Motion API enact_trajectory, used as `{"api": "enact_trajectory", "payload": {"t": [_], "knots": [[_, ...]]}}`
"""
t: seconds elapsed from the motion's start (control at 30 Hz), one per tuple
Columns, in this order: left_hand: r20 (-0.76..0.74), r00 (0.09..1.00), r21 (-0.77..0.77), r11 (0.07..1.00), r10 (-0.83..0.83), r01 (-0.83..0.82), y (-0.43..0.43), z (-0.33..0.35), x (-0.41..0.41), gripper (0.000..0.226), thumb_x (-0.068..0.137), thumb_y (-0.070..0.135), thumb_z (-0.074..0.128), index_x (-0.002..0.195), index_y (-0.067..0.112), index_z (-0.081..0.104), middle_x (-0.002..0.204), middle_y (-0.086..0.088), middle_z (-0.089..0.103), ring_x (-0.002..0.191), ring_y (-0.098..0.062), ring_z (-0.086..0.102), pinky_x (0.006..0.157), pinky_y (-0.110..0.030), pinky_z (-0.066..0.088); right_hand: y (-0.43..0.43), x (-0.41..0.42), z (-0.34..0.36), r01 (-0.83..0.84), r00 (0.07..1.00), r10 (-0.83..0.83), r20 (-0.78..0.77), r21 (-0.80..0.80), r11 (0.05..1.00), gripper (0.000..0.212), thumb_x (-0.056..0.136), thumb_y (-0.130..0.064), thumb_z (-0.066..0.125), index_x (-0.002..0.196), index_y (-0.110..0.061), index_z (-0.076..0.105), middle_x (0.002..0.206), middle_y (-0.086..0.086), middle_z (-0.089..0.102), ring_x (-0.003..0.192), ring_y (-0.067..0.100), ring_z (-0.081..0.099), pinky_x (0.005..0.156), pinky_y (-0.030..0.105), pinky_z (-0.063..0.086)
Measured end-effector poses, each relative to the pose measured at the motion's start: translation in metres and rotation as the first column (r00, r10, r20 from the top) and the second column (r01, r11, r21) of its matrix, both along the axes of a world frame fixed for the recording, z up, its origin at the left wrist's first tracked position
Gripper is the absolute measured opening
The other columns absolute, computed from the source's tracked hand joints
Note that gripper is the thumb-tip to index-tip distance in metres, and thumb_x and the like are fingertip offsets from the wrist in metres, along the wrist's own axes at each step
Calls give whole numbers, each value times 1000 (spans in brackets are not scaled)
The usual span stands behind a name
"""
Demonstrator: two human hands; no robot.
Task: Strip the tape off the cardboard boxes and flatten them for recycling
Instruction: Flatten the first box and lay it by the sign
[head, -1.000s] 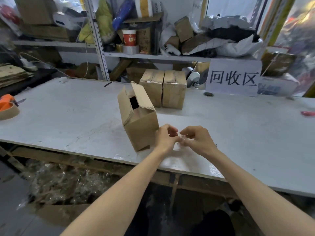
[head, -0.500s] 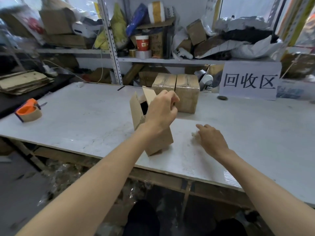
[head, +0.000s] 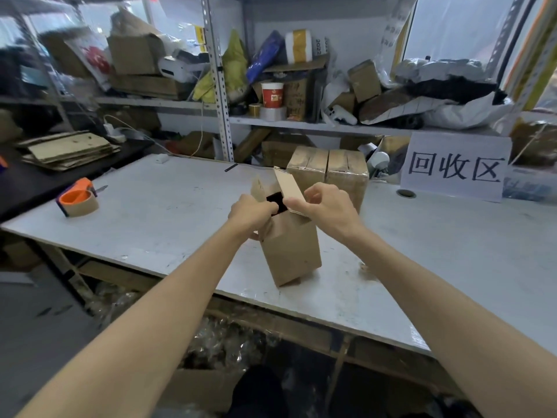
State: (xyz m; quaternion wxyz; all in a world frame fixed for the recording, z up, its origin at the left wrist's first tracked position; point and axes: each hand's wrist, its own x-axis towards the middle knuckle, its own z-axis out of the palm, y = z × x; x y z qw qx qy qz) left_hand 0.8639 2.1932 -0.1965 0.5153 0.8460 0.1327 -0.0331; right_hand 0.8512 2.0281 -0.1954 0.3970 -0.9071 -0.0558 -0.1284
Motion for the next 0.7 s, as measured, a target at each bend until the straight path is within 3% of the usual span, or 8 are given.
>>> {"api": "enact_trajectory", "payload": {"t": [0.07,0.13,0.27,0.37,0.43,0.5,0.6,0.7], "knots": [[31,1000,-99,995,-3,6,3,3,-2,33,86,15,59,114,-1,58,115,-20,65,99,-36,65,69,-42,60,6,1,4,79,996,-81,-46,-47,996,63,68,-69,67,101,-15,63,94,-2,64,88,18,59,74,35,50],[59,998,-129,992,-3,11,3,8,-4,23,87,12,56,107,0,58,110,-19,65,91,-33,67,69,-42,61,7,2,6,115,991,-119,-61,-64,991,50,69,-56,73,93,-13,62,92,2,64,84,20,60,72,37,52],[154,988,-16,999,-26,29,5,18,-3,14,95,13,51,108,8,56,100,-8,61,87,-23,62,61,-33,56,-2,2,9,80,995,-72,-68,128,989,32,79,-23,64,107,-8,56,102,9,61,88,23,60,67,37,56],[221,975,-35,999,10,-2,7,30,-5,27,100,10,46,126,14,54,118,-8,59,93,-18,54,73,-33,51,-11,-6,12,-25,997,43,-58,288,957,50,80,-5,62,124,-9,41,102,11,58,88,20,59,54,18,51],[186,983,-41,999,14,-6,8,37,-11,40,106,19,39,145,21,42,139,-7,50,111,-26,50,91,-49,50,-14,-13,9,-92,986,139,-88,408,909,67,78,2,64,133,-12,29,98,12,56,88,24,61,56,21,56],[138,990,-59,998,-5,13,8,40,-16,44,108,28,33,152,28,33,143,-3,45,123,-33,47,99,-59,46,-15,-17,6,-104,975,181,-132,450,887,80,77,3,67,140,-15,20,97,10,53,88,22,61,57,21,56],[199,980,-117,993,14,9,6,36,-24,43,108,27,32,151,27,36,133,-2,48,111,-25,46,99,-57,49,-12,-18,11,8,985,63,-161,406,914,92,74,-12,77,144,-13,17,117,14,49,104,25,56,83,37,57],[361,931,-71,997,43,-18,9,36,-29,41,107,25,36,147,25,46,126,-1,54,109,-22,49,99,-47,50,-17,-14,32,136,980,-173,96,308,942,96,71,-38,79,144,-10,22,140,13,31,125,26,39,105,43,40]]}}
